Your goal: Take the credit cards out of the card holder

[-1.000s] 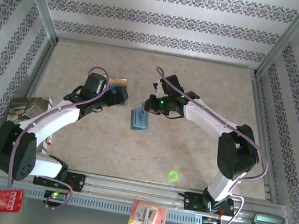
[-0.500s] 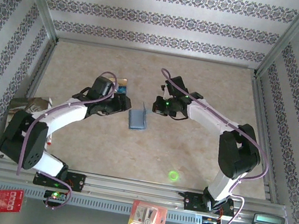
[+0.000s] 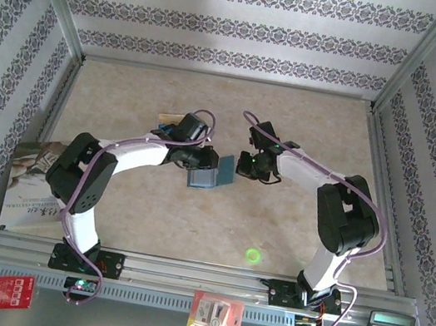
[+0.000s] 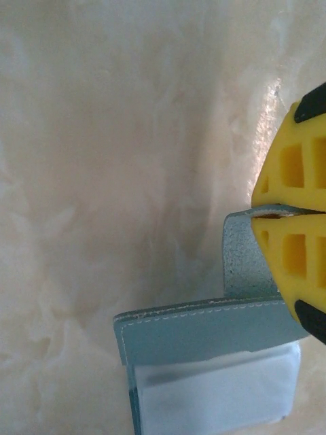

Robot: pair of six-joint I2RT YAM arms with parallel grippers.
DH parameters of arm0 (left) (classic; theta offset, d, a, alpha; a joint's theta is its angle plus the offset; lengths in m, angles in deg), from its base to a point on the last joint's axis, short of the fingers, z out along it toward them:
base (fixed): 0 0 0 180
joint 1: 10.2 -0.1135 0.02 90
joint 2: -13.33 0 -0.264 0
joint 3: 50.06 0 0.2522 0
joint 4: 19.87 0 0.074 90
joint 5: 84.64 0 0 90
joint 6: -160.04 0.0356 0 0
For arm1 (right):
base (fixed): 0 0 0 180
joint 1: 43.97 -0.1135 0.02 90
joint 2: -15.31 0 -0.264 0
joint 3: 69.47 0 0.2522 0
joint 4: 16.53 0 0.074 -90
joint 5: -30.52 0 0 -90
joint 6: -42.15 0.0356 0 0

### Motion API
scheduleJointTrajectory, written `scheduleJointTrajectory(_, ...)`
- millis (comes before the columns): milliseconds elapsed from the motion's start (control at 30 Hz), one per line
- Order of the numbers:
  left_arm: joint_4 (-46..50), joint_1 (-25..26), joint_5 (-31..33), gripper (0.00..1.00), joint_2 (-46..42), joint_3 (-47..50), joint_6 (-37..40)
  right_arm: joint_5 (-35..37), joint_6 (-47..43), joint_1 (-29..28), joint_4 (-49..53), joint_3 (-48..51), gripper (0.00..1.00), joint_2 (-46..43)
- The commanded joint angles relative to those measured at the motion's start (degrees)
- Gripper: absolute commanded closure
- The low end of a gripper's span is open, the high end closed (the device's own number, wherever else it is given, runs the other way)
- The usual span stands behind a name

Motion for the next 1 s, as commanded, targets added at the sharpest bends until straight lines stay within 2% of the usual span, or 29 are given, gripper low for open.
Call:
scheduleJointTrajectory(0,3.15,1.01,1.50,1.00,3.05,-3.33,1.52,-0.56,1.48,0.46,-2.96,1.46,0.95,0.76)
scheduleJointTrajectory(300,6.67,2.80,2.81,1.00,10.05,-9.08,3.42,-2.92,2.68,0.90,-5.71,3.15,0.89,-0.09)
scheduleJointTrajectory(433,7.36,3.05,3.79,1.00,11.98,-9.37,3.08,-2.48,3.90,1.34,-7.34,4.70,0.77,-3.25)
scheduleJointTrajectory(567,7.94,3.07,3.70,1.00,13.56,-9.63,3.14,-2.57,5.21,2.40,-8.23,6.49,0.72,-6.83)
scheduleJointTrajectory(667,8.25,3.12,4.23,1.00,14.09,-9.39,2.82,-5.48,5.79,2.42,-10.00,7.58,0.73,-8.46)
scheduleJointTrajectory(800,8.36,3.10,4.92,1.00,14.14,-8.55,2.29,-7.95,8.64,1.66,-13.11,8.65,0.81,-8.56)
scheduleJointTrajectory(967,7.38,3.12,4.82,1.00,14.02,-7.52,1.40,-6.72,11.18,-0.44,-13.71,9.15,0.89,-7.38)
